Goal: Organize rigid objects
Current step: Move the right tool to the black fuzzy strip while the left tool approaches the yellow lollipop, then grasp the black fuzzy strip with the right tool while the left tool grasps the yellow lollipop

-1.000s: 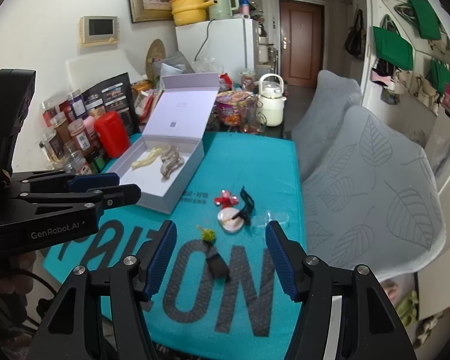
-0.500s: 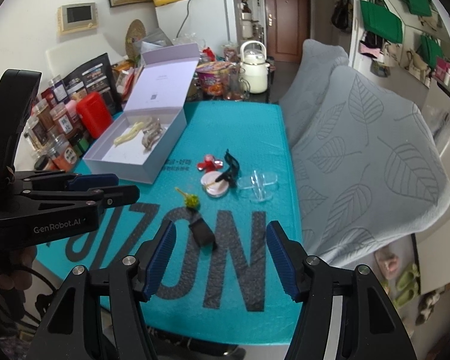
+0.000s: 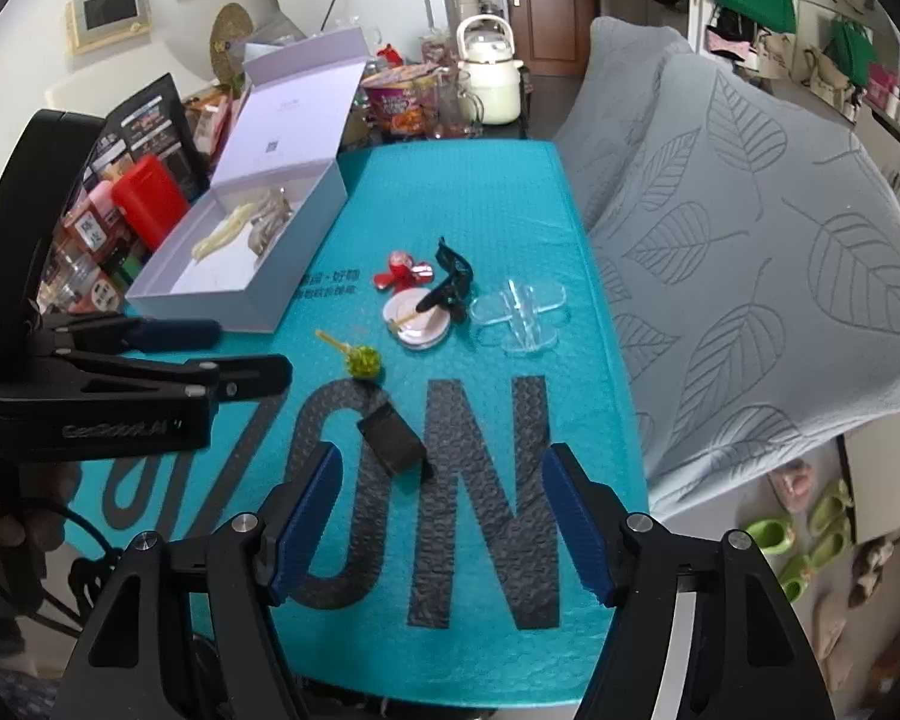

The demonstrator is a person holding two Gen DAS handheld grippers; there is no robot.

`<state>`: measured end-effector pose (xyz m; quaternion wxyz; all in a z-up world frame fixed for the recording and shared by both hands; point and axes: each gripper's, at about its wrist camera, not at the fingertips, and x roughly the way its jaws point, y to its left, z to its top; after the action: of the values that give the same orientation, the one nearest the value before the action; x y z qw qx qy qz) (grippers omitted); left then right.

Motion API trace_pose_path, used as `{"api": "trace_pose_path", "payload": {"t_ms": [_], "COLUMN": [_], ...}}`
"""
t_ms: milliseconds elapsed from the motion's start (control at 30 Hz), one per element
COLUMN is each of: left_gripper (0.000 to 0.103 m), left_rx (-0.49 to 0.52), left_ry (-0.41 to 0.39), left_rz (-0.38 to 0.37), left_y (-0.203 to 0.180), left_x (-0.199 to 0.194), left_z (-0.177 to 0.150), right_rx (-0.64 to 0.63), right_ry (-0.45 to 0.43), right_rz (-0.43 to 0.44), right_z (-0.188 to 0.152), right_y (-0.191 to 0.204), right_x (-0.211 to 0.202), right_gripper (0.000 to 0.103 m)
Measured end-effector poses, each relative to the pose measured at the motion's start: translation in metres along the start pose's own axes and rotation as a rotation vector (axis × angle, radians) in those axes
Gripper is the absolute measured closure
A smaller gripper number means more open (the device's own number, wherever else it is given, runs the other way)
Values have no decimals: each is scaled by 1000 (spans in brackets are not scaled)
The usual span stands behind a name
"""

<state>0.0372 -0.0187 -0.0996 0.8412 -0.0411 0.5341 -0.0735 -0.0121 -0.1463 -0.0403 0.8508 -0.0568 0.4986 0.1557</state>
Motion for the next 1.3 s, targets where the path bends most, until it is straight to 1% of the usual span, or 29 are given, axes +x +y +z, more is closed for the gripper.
{"api": "trace_pose_path", "payload": {"t_ms": [67,133,433,533,700,900,1100,1167,1233,1267,1300], "left_gripper": [15,15,15,15,15,15,15,15,15,15,15], "left_rx": [2,13,54,63,60,71,88,92,95,97,100], "left_ry": [14,35,75,78,84,106,121,124,126,125,124], "left_rz": [-22,-11,-3,-19,14,-11,-22,-25,-29,-31,-31], "left_y": [4,7,16,20,28,35,36,36,36,36,34], "left_x": [6,16,43,48,55,64,70,71,72,72,75], "left_z": [2,5,12,12,13,16,16,17,18,18,20], "right_rx": [9,22,45,47,41,21,-24,-27,-28,-29,-29], "right_ry": [18,33,88,86,93,96,99,104,115,116,111], "right_rz": [1,7,26,39,54,73,78,85,93,93,91], "right_z": [-2,-3,-8,-7,-6,-5,-2,-1,-1,-2,-2], "right_y": [-2,-4,-4,-3,0,5,16,17,18,18,18], "right_x": [9,17,56,65,83,98,109,112,115,116,116], "right_gripper": [33,33,33,33,33,34,43,47,53,54,59]}}
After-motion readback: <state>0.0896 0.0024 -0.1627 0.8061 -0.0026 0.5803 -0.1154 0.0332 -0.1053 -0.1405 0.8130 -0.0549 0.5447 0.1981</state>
